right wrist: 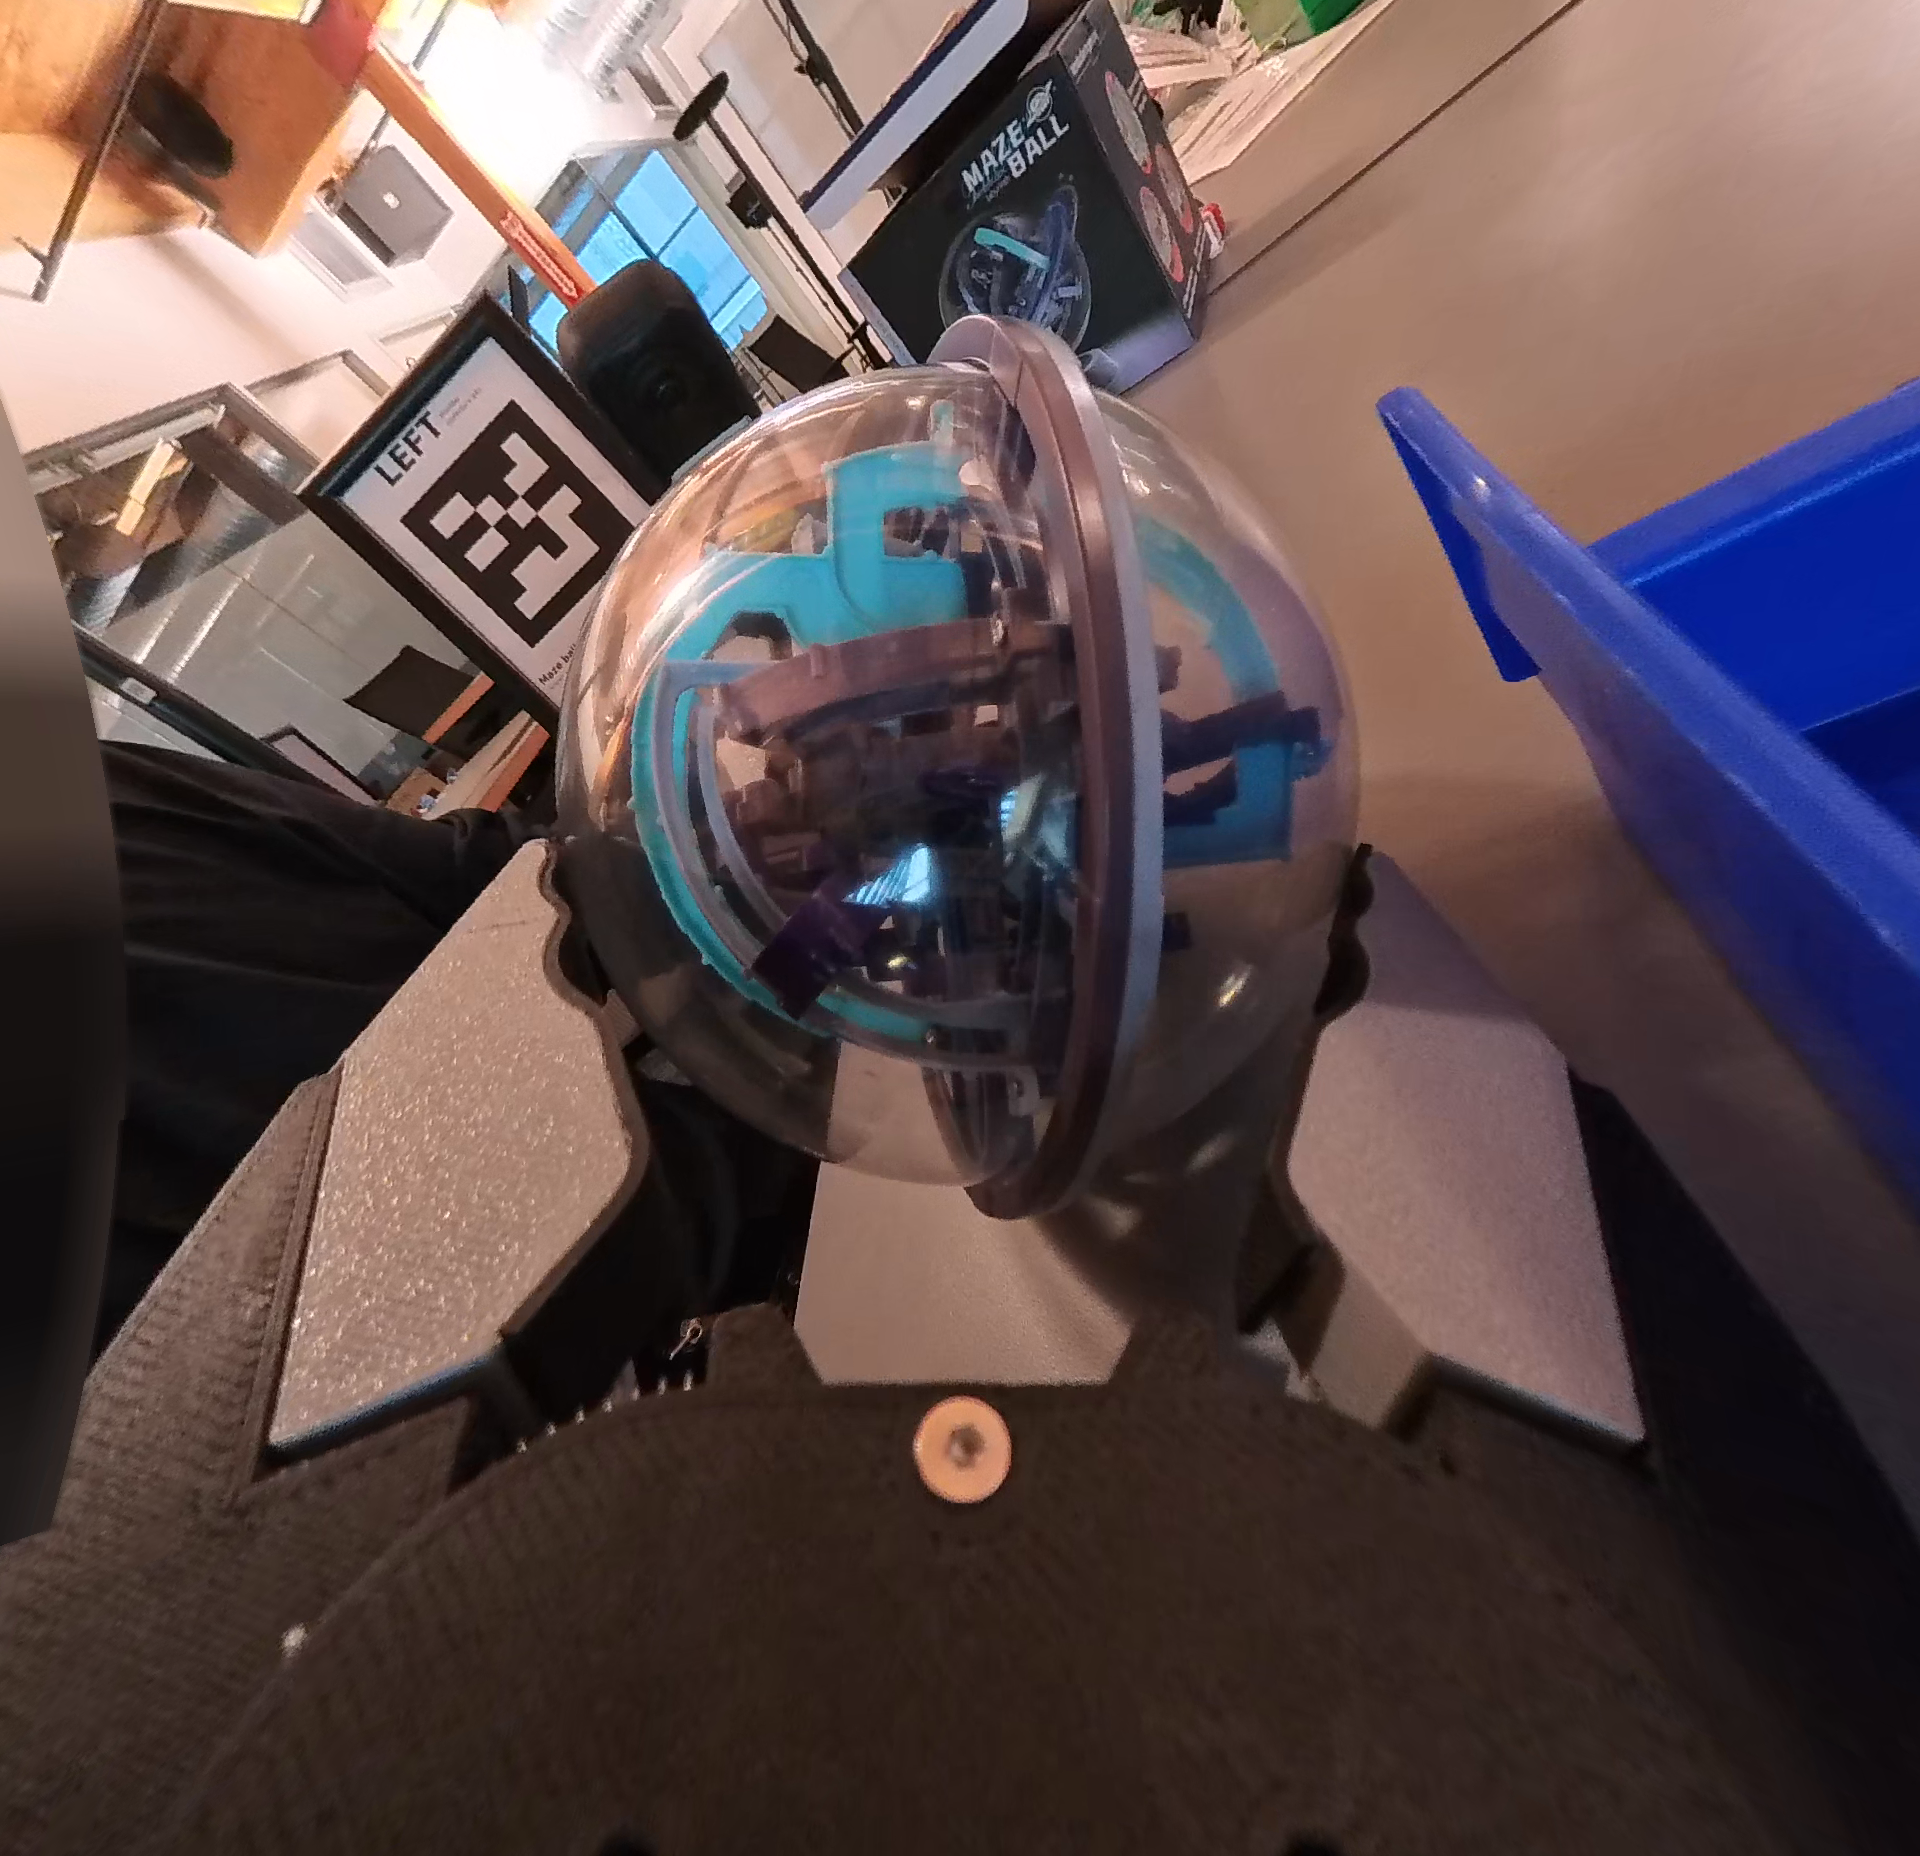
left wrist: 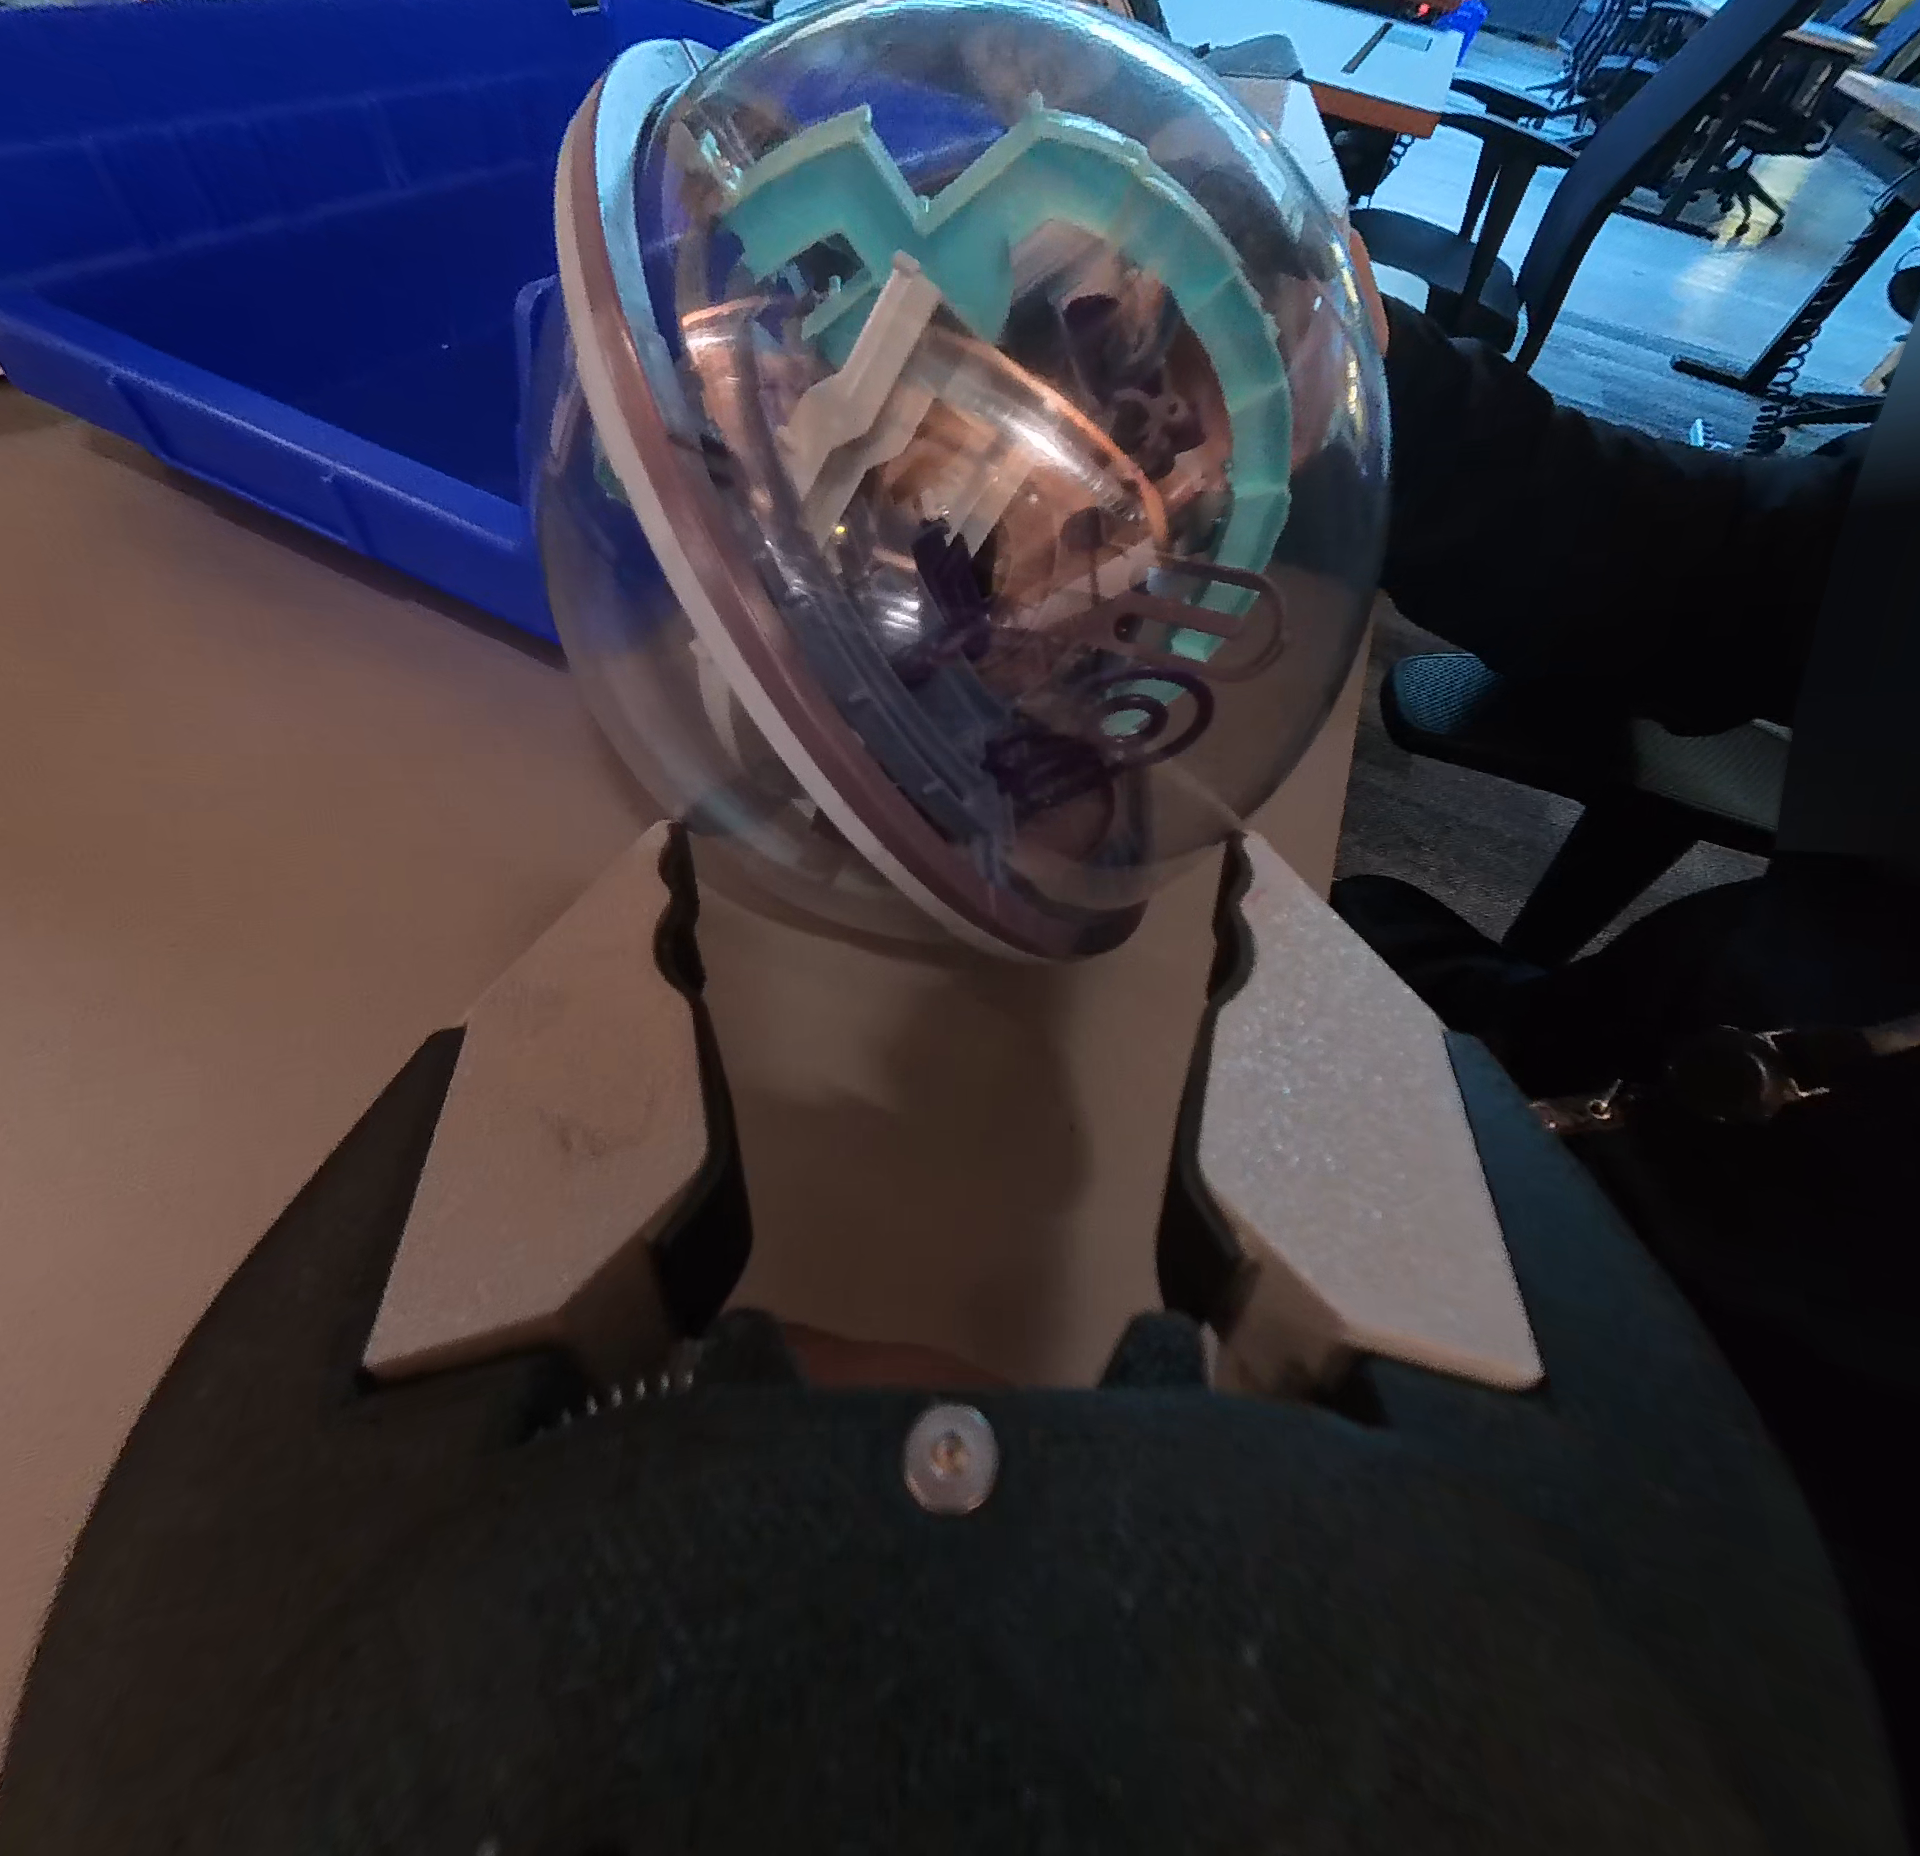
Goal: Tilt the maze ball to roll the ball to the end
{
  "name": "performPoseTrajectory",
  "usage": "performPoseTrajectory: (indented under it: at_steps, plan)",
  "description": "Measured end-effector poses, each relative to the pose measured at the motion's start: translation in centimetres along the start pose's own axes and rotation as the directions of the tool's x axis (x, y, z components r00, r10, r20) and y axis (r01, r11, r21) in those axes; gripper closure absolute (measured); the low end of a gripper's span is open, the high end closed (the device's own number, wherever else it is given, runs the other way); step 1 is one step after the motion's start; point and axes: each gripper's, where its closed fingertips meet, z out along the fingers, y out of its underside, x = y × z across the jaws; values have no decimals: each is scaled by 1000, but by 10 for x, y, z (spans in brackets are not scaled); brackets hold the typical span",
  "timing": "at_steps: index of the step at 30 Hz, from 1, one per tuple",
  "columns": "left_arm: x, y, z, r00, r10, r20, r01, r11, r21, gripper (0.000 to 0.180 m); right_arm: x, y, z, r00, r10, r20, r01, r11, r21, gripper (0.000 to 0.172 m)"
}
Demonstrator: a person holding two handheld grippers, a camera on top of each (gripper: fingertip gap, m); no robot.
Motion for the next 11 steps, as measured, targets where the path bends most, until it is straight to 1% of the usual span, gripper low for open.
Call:
performPoseTrajectory:
  at_steps: [8,11]
  plan:
    - [0,-1,-1,1000,1,-2,-1,1000,4,83,0,1,0,1000,2,2,-2,1000,1,34]
    - [1,-4,-4,1000,-18,-25,18,999,28,82,-1,3,1,1000,8,9,-8,1000,-13,34]
